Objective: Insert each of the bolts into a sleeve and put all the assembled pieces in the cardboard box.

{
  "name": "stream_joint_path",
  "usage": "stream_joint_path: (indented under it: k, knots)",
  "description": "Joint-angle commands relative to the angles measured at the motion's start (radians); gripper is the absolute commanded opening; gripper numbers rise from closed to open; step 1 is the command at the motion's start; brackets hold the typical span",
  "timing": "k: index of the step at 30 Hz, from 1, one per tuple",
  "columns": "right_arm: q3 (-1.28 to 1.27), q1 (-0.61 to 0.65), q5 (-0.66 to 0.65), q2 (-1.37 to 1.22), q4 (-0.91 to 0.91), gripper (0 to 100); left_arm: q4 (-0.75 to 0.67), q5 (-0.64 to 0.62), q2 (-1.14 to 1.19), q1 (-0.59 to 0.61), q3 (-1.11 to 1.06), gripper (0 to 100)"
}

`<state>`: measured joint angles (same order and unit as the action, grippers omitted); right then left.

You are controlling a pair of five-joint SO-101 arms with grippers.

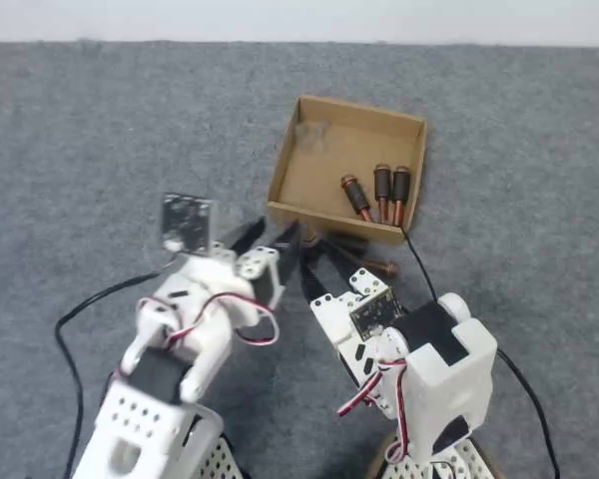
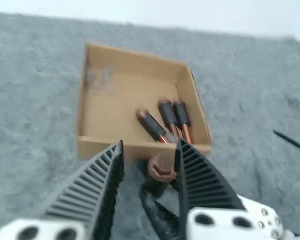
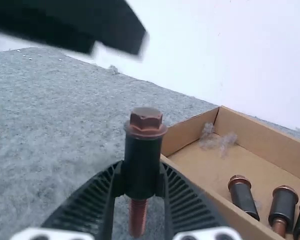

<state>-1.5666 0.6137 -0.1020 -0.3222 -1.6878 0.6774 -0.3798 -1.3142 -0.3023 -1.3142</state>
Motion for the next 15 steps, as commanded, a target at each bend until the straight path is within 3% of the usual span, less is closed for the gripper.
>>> stream_joint_path:
  k: [1,8,15]
  knots:
    - [0.038,-0.015,0.009,0.053,-0.025,0.7,0.110,0.011,-0.227,0.097,0.059,16]
    - [0.037,-0.025,0.009,0.053,-0.025,0.7,0.278,0.055,-0.519,0.235,0.059,16]
    - [0.038,-0.031,0.009,0.053,-0.025,0.7,0.293,0.084,-0.503,0.379,0.058,16]
